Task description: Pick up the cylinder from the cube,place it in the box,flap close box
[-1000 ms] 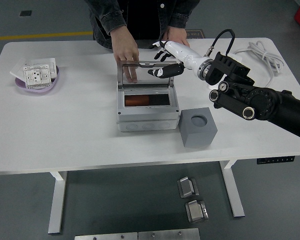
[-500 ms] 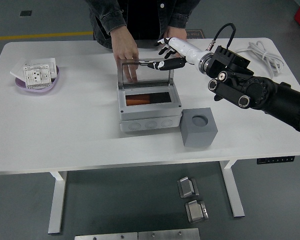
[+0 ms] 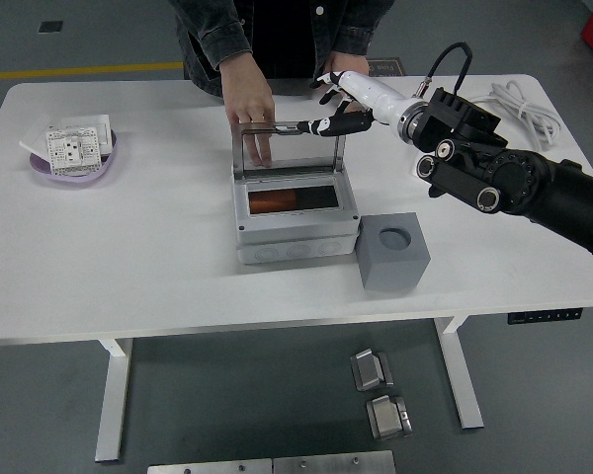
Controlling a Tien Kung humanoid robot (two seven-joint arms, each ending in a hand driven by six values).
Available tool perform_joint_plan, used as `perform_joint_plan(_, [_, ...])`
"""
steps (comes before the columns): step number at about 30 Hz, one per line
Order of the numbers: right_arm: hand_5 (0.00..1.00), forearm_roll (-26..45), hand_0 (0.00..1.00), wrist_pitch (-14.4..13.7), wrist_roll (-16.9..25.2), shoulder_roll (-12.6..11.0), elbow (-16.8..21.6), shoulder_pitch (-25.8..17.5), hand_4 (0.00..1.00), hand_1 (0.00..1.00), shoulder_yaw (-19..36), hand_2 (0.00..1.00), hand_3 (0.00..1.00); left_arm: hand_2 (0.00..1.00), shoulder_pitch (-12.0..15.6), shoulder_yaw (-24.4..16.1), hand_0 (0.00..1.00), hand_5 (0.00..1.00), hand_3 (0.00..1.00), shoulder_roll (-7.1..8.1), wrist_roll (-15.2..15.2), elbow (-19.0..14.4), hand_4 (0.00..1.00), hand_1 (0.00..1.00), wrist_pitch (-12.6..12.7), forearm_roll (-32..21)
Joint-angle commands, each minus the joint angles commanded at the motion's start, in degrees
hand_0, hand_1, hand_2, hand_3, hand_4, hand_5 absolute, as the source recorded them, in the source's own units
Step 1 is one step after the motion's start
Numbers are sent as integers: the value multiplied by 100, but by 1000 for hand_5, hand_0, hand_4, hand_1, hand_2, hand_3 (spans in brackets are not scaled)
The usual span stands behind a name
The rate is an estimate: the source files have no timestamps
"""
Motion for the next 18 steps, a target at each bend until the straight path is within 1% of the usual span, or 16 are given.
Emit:
perform_joint_plan(1, [556, 2, 803, -11, 0, 2, 12, 2, 915, 733, -12, 721, 871, 578, 3, 1, 620, 265, 684, 0, 3, 1, 710, 624, -1, 2])
perform_joint_plan(6, [556, -77, 803, -88, -20, -32, 188, -19, 915, 733, 28, 721, 871, 578, 16, 2, 620, 265, 684, -2, 6, 4, 710, 624, -4, -10])
perform_joint_plan(7, [550, -86, 779, -98, -20, -29, 204, -21, 914, 707, 41, 704, 869, 578, 18, 2, 620, 265, 684, -2, 9, 5, 710, 624, -6, -9])
perform_joint_plan(9, [550, -112, 779, -112, -21, -17, 228, -21, 914, 707, 63, 704, 869, 578, 20, 2, 620, 265, 684, -4, 13, 5, 710, 624, -8, -9])
perform_joint_plan(12, [550, -134, 779, -124, -13, -11, 245, -18, 914, 707, 83, 704, 869, 578, 19, 2, 620, 265, 684, -5, 12, 4, 710, 624, -10, -11])
perform_joint_plan(13, [542, -136, 717, -126, -11, -12, 246, -17, 907, 645, 89, 678, 868, 579, 18, 2, 620, 264, 684, -5, 12, 4, 711, 624, -11, -13])
perform_joint_plan(18, [542, 50, 717, -120, -1, 19, 151, 4, 907, 645, 7, 678, 868, 579, 16, -16, 620, 264, 684, -5, 24, 2, 711, 624, -18, 16])
